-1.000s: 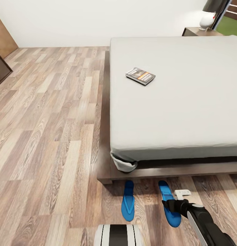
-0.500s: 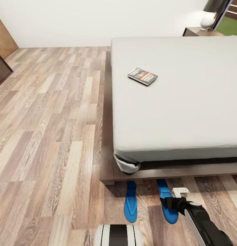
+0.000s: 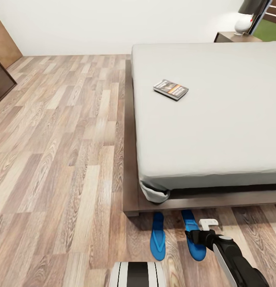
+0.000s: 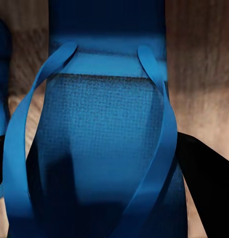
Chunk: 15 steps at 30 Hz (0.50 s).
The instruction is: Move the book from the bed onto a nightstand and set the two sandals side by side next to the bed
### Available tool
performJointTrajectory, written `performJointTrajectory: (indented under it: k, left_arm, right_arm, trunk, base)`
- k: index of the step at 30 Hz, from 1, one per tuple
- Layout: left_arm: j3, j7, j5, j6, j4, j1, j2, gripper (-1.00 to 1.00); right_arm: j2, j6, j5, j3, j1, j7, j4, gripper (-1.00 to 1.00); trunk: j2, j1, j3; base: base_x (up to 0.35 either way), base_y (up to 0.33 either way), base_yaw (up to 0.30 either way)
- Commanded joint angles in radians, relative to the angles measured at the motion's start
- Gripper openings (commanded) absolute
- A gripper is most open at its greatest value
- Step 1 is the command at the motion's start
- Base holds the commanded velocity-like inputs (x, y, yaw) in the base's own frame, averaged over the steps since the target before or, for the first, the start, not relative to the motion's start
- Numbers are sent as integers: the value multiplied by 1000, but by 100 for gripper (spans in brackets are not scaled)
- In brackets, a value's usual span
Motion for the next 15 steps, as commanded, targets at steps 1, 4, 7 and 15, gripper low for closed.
performJointTrajectory:
  k: [1, 4, 7, 15]
  left_arm:
    - [-9, 4, 7, -2, 0, 0, 0, 100]
    - [-9, 3, 7, -2, 0, 0, 0, 100]
    - [-9, 4, 7, -2, 0, -1, 0, 100]
    - [-9, 4, 7, -3, 2, 0, 1, 100]
  right_arm:
    - [0, 0, -10, 1, 0, -2, 2, -100]
    - [0, -6, -10, 1, -1, -2, 10, -100]
    - [0, -8, -10, 1, -1, -3, 13, -100]
    - [0, -9, -10, 1, -1, -3, 17, -100]
  trunk:
    - [0, 0, -1]
    - [0, 0, -1]
    - [0, 0, -1]
    - [0, 0, -1]
  base:
    - [0, 70, 0]
    - [0, 136, 0]
    - [0, 94, 0]
    - [10, 74, 0]
